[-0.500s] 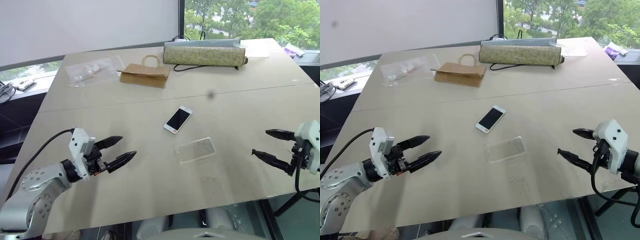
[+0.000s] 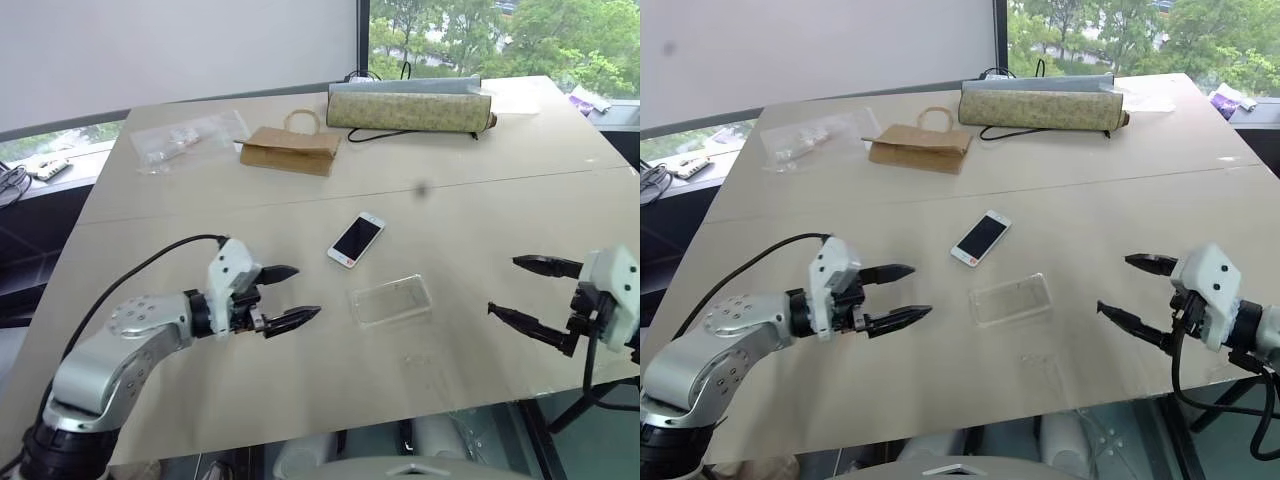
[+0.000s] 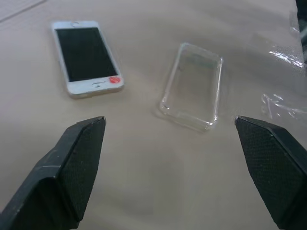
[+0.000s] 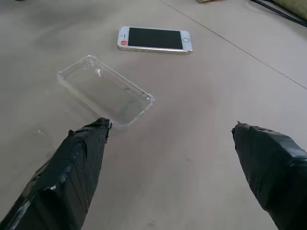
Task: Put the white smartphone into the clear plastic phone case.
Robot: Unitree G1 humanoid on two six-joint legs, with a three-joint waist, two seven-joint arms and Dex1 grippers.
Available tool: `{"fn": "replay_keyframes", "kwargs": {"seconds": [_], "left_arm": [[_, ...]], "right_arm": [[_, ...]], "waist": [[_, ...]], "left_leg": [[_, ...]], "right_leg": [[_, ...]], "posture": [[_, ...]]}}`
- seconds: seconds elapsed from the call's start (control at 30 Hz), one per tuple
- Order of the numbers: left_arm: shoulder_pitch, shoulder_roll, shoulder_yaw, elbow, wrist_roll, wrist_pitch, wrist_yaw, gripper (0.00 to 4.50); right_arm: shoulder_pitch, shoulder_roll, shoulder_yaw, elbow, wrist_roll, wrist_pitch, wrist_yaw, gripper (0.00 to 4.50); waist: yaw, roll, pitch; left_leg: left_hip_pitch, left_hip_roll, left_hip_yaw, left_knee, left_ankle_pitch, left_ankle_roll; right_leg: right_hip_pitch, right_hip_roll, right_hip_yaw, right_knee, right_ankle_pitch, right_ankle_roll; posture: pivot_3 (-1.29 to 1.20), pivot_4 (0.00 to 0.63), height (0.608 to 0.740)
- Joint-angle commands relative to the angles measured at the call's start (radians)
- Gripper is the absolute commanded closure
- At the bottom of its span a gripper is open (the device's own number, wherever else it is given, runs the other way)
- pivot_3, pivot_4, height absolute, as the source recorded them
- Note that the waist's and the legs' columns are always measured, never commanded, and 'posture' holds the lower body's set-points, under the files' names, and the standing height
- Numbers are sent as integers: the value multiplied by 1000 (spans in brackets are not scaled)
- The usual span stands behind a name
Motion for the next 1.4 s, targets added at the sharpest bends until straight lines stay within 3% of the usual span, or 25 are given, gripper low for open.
{"fn": "replay_keyframes", "kwargs": {"seconds": [0.03,0.33,0.53,0.97,1.23,1.4], "left_arm": [[-39,1,-57,-29,17,-7,-21,37],[-153,-44,-191,8,77,24,-8,37],[-259,3,-273,9,105,116,-47,37],[-547,-109,-421,127,94,361,-57,37],[-655,-172,-568,251,292,240,-20,37],[-670,-200,-581,287,338,183,-38,37]], "right_arm": [[15,13,5,-29,-14,-50,8,0],[133,62,-15,-43,-43,-125,18,0],[64,43,17,-45,-22,-88,-9,0],[-13,19,93,4,-49,-81,23,0],[-43,20,123,-37,-44,-52,-18,0],[-57,19,130,-23,-56,-62,-18,0]], "waist": [[0,0,0],[2,0,0],[-4,0,0],[0,-4,3],[2,-5,3],[0,-5,3]], "left_leg": [[0,0,0,0,0,0],[0,0,0,0,0,0],[1,0,0,0,0,0],[-1,-1,-1,1,0,0],[0,-2,-1,1,0,0],[-1,-2,-1,1,0,0]], "right_leg": [[0,0,0,0,0,0],[0,0,0,0,0,0],[0,1,1,1,0,0],[0,2,-1,0,-1,1],[0,3,0,1,-1,1],[0,2,-1,1,-1,2]], "posture": [[0,150,740],[0,150,740],[0,150,740],[0,150,740],[0,150,740],[0,150,740]]}}
